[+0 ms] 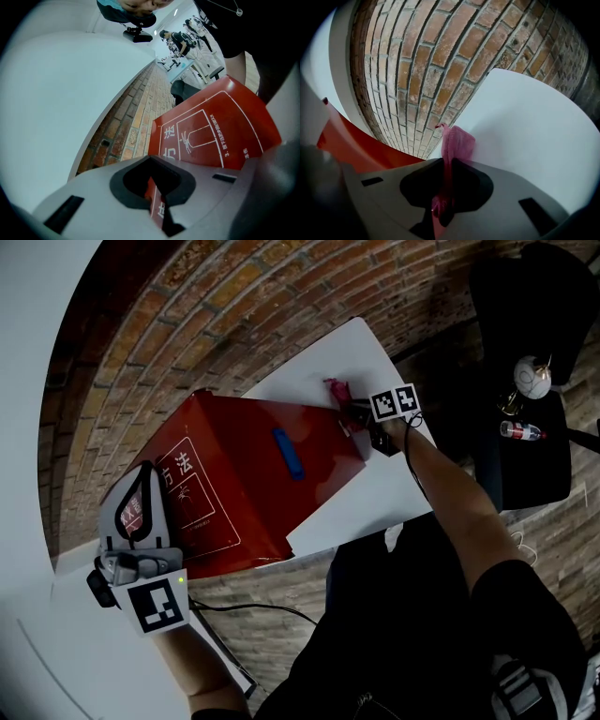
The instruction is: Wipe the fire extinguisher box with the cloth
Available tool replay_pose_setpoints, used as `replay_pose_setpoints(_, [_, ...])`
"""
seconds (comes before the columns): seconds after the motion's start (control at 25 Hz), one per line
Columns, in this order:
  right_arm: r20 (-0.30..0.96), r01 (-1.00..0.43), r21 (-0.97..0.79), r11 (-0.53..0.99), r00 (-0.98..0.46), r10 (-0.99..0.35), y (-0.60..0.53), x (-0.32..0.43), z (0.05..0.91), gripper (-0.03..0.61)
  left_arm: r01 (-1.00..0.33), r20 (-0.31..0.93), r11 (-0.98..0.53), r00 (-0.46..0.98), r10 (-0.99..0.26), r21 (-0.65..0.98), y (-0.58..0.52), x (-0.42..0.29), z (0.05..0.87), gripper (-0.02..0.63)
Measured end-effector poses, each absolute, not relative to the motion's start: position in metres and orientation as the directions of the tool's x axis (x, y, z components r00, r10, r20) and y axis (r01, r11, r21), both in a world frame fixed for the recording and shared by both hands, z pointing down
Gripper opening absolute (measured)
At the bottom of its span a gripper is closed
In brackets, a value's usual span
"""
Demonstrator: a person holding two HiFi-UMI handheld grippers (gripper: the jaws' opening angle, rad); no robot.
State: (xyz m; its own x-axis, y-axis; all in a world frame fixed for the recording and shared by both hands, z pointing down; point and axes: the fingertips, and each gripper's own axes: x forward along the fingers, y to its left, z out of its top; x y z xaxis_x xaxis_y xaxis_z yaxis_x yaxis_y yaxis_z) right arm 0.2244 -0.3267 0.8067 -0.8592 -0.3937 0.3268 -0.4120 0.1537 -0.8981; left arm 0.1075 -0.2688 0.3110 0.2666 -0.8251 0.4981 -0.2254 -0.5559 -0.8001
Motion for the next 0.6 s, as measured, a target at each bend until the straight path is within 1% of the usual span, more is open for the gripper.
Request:
replay_pose_setpoints(0.2, [0.339, -0.404, -0.902, 0.151, -0.881, -0.330, -0.304, 0.227, 0.812, 0.063, -0.227, 0.495, -0.557, 0.276, -0.824, -0.799, -0.269, 0.109, 0.310, 0.025])
replay_pose_setpoints(0.44, [0.286, -0.323, -0.941, 0.103, -0.920, -0.269, -0.250, 0.240, 0.814, 0.063, -0.223, 0.498, -0.556, 0.270, -0.824, -0.801, -0.269, 0.107, 0.311, 0.025])
replay_pose_setpoints(0.6, [0.274, -0.304, -0.947, 0.100, -0.931, -0.240, -0.228, 0.236, 0.814, 0.063, -0.222, 0.497, -0.556, 0.273, -0.824, -0.801, -0.269, 0.108, 0.310, 0.025])
